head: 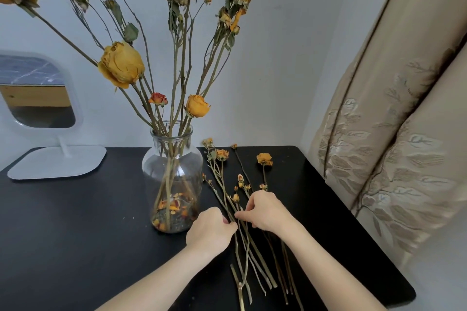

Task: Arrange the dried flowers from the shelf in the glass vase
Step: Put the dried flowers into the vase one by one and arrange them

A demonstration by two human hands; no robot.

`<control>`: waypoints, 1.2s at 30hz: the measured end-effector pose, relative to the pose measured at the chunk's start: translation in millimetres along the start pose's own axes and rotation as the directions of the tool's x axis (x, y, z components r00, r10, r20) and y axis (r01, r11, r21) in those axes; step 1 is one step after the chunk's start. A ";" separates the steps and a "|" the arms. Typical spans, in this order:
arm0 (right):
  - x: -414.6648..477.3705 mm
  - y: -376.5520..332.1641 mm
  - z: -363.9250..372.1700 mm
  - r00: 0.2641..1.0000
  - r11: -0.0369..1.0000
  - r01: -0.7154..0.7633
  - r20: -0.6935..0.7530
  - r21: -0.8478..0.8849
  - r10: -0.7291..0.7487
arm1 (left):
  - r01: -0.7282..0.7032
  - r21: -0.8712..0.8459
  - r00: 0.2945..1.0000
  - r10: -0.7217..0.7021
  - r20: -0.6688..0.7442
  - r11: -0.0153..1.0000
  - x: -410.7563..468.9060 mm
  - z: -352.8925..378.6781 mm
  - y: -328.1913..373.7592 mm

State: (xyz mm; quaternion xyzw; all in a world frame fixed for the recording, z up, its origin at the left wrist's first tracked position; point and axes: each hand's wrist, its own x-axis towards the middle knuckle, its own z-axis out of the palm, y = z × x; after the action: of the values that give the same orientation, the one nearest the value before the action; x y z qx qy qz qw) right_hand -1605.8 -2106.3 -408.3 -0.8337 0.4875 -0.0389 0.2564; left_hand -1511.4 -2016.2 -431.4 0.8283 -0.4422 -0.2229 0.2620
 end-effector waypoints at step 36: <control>-20.2 15.2 -37.1 0.998 0.972 0.060 -0.040 0.226 -0.052 | -0.019 0.157 0.990 0.041 -0.138 0.987 31.2 16.4 31.5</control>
State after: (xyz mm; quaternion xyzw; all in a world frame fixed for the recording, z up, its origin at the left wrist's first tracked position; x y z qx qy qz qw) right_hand -1640.1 -2109.8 -379.4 -0.8117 0.4603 -0.1154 0.3405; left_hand -1524.8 -2061.5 -428.4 0.8532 -0.4510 -0.1246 0.2305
